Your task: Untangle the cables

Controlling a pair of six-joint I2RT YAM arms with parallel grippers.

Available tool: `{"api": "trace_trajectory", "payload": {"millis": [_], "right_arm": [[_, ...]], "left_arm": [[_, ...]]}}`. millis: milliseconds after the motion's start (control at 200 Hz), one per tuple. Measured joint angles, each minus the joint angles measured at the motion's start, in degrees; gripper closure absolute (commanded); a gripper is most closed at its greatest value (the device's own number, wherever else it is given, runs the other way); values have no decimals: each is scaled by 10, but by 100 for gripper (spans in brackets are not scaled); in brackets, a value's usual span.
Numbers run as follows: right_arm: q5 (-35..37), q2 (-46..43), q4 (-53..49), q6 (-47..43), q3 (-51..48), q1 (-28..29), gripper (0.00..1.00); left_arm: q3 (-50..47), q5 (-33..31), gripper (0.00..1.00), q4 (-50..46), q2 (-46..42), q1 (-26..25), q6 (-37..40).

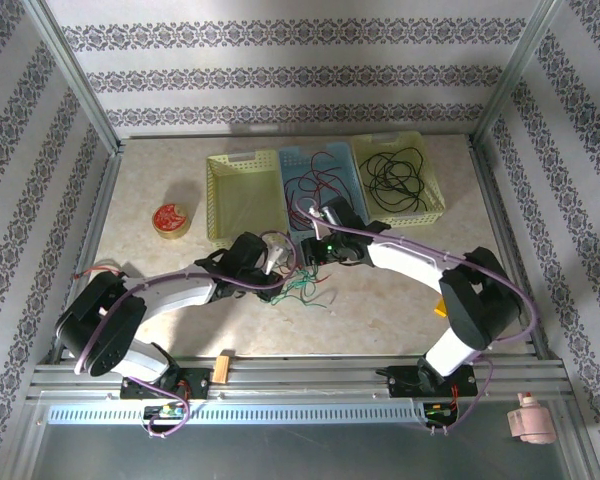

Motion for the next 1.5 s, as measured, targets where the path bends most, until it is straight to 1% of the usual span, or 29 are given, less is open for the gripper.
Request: {"api": "trace_trajectory", "payload": {"millis": [180,265,370,530,585,655,790,865,1000,1125,1185,1410,1500], "right_arm": [[0,47,2,-2,40,14,54],[0,70,2,-4,54,16,59],[2,96,2,-4,64,16,71],[18,104,0,-5,63,16,96],[23,99,6,-1,57,16,99],[27,85,9,0,42,12,100],[35,39,11,1,9,-8,100],[39,-2,10,1,-9,-21,100],[55,-87,10,3,-34,-36,100],[90,-169,10,5,-53,-51,100],[113,-209,10,12,-60,-68,100],[229,-362,10,35,-86,-169,100],[248,-406,12,37,-85,-210,100]], "left_arm": [[-17,8,100,0,-5,4,-2],[-17,8,99,0,-5,4,-2],[-17,8,99,0,-5,4,-2],[-17,5,100,0,-5,4,-3],[-17,-4,100,0,-5,4,-5],[-17,-34,100,0,-5,3,-11],[-19,-120,100,-1,-1,4,-30],[-18,-163,100,-6,13,4,-41],[-2,-202,100,-9,37,3,-57],[9,-218,100,-9,49,3,-66],[11,-221,100,-9,51,3,-68],[12,-226,100,-9,52,3,-73],[12,-226,100,-9,52,3,-74]]}}
